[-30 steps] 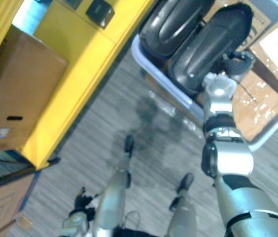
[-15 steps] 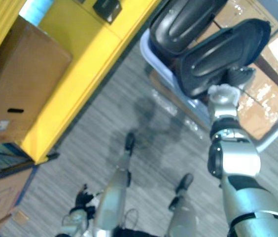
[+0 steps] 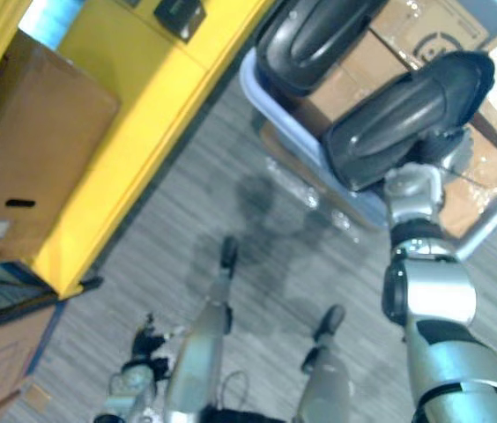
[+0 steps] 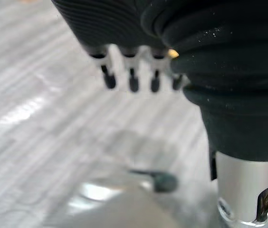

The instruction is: Walk over and take plastic housings, then place them on the shelf

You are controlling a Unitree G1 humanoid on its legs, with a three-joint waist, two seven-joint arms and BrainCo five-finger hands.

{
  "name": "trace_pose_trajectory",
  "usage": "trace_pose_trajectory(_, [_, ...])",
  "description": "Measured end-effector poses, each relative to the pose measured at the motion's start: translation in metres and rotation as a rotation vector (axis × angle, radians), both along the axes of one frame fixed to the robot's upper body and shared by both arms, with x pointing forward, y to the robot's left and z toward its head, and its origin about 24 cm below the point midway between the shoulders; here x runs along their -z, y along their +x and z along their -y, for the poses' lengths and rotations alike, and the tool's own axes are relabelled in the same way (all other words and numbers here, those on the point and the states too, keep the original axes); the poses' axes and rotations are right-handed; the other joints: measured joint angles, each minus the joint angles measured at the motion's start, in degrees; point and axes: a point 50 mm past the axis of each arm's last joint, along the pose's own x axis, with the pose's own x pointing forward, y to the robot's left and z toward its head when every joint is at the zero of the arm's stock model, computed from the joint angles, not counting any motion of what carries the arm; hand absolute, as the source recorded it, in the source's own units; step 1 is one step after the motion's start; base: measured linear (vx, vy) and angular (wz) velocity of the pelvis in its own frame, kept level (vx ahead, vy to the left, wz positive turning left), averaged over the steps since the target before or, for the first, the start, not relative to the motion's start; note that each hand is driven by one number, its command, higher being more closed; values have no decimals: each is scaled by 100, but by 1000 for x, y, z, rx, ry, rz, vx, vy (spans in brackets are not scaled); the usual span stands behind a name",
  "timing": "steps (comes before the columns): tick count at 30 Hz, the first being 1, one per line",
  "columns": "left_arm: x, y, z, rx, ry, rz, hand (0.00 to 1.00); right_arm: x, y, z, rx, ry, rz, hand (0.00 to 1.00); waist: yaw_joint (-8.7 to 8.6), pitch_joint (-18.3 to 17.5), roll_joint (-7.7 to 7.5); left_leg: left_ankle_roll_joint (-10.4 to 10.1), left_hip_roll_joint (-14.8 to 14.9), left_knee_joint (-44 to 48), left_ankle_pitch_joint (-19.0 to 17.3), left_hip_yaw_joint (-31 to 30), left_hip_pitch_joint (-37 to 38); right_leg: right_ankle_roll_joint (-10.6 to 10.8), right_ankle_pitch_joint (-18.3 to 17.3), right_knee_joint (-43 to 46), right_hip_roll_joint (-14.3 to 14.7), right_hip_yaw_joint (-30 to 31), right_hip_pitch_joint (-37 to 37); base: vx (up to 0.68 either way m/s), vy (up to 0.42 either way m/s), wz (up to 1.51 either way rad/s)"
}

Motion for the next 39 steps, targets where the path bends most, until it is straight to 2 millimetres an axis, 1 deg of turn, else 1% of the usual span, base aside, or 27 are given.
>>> trace_pose_trajectory(2, [-6, 6, 6, 8, -18, 44, 0, -4, -2, 6, 19, -20, -3, 100, -29, 0, 0, 3, -1, 1, 4, 3, 6, 12, 10, -3, -2, 3, 6, 12, 34, 0])
trace_pose_trajectory(4, [-14, 13, 24, 41, -51, 95, 0, -14, -5, 11, 35, -65, 14, 100, -124, 0, 0, 8, -3, 1, 8, 5, 19, 28, 25, -1, -8, 5, 16, 4, 38, 0])
trace_pose_trajectory(6, [-23, 19, 33, 72, -56, 142, 0, -21, -7, 15, 47, -104, 27, 100, -143, 0, 0, 8, 11, 1, 8, 50, 81, 28, 25, -2, -10, 27, 35, 0, 30, -10])
trace_pose_trajectory(9, [-36, 25, 47, 122, -33, 213, 0, -27, -10, 22, 82, -138, 39, 100, -211, 0, 2, 5, 12, 0, 5, 74, 199, 28, 24, 4, -25, 43, 117, -10, 26, -8])
trace_pose_trajectory(11, [-47, 30, 54, 148, -11, 264, 0, -37, -14, 27, 101, -169, 61, 100, -267, 1, 4, 5, 12, 0, 5, 74, 187, 28, 24, 5, -25, 44, 100, -29, 31, -4])
trace_pose_trajectory(15, [-74, 39, 69, 242, 62, 394, 0, -52, -20, 39, 149, -233, 82, 100, -299, 0, 6, 6, 11, -1, 5, 80, 192, 27, 24, 8, -30, 51, 95, -17, 17, -1])
trace_pose_trajectory(17, [-88, 42, 77, 292, 98, 458, 0, -63, -20, 37, 145, -257, 101, 100, -319, 0, 7, 6, 11, -1, 6, 82, 192, 27, 24, 10, -30, 54, 92, 0, 0, 0])
trace_pose_trajectory(19, [-95, 43, 80, 306, 107, 490, 0, -68, -18, 35, 139, -271, 109, 100, -322, 0, 8, 6, 11, -1, 6, 83, 192, 27, 24, 10, -30, 55, 92, 0, 0, 0])
trace_pose_trajectory(21, [-108, 46, 86, 326, 116, 549, 0, -77, -16, 29, 126, -299, 121, 100, -321, -1, 8, 6, 7, 0, 7, 85, 192, 24, 26, 10, -31, 56, 92, 0, 0, 0])
trace_pose_trajectory(22, [-112, 47, 87, 335, 125, 562, 0, -79, -16, 29, 126, -305, 124, 100, -316, -1, 9, 7, 6, 0, 7, 85, 192, 23, 27, 10, -31, 56, 92, 0, 0, 0])
trace_pose_trajectory(26, [-136, 63, 98, 363, 162, 663, 0, -88, -13, 25, 120, -326, 128, 100, -309, -4, 15, 7, 4, 1, 8, 84, 192, 17, 31, 10, -32, 56, 93, 0, 0, 0])
trace_pose_trajectory(28, [-162, 80, 105, 368, 187, 763, 0, -89, -12, 22, 114, -329, 129, 100, -309, -6, 20, 8, 4, 1, 9, 92, 192, 17, 31, 10, -33, 65, 88, 0, 0, 0])
trace_pose_trajectory(29, [-170, 85, 107, 368, 191, 792, 0, -89, -12, 22, 112, -328, 130, 100, -309, -6, 20, 7, 5, 1, 10, 98, 192, 16, 31, 9, -33, 73, 84, -18, 30, -6])
trace_pose_trajectory(32, [-226, 111, 114, 321, 255, 984, 0, -97, -6, 8, 79, -323, 157, 100, -328, -7, 23, -1, 10, 1, 26, 158, 187, -1, 44, 9, -48, 173, 5, -19, 27, -13])
trace_pose_trajectory(33, [-235, 114, 116, 312, 258, 1013, 0, -97, -5, 5, 71, -321, 160, 100, -342, -7, 24, 0, 9, 1, 27, 160, 187, -2, 45, 9, -49, 176, 4, -18, 24, -5])
trace_pose_trajectory(34, [-254, 120, 117, 288, 266, 1067, 0, -97, -2, -2, 55, -316, 165, 100, -382, -7, 24, 0, 9, 1, 27, 157, 187, -4, 47, 9, -48, 175, 6, 0, 0, 0])
trace_pose_trajectory(35, [-262, 122, 119, 278, 271, 1091, 0, -98, -1, -5, 46, -311, 169, 100, -398, -7, 24, 0, 8, 1, 27, 158, 187, -4, 48, 9, -49, 176, 5, 0, 0, 0])
trace_pose_trajectory(36, [-278, 127, 121, 258, 292, 1139, 0, -99, 2, -12, 28, -305, 177, 100, -428, -7, 24, 1, 8, 1, 28, 163, 188, -4, 48, 8, -51, 181, 1, 0, 0, 0])
trace_pose_trajectory(37, [-285, 130, 122, 251, 299, 1157, 0, -99, 3, -15, 20, -304, 180, 100, -438, -7, 24, 1, 8, 2, 28, 164, 187, -4, 48, 7, -51, 182, 1, 0, 0, 0])
trace_pose_trajectory(38, [-298, 136, 126, 243, 311, 1187, 0, -100, 5, -21, 5, -301, 185, 100, -453, -7, 24, 1, 9, 2, 28, 164, 188, -4, 48, 7, -51, 184, 1, 0, 0, 0])
trace_pose_trajectory(39, [-307, 140, 128, 236, 317, 1203, 0, -100, 6, -24, -6, -298, 187, 100, -456, -7, 24, 1, 9, 2, 28, 167, 188, -4, 49, 6, -52, 190, -2, 0, 0, 0])
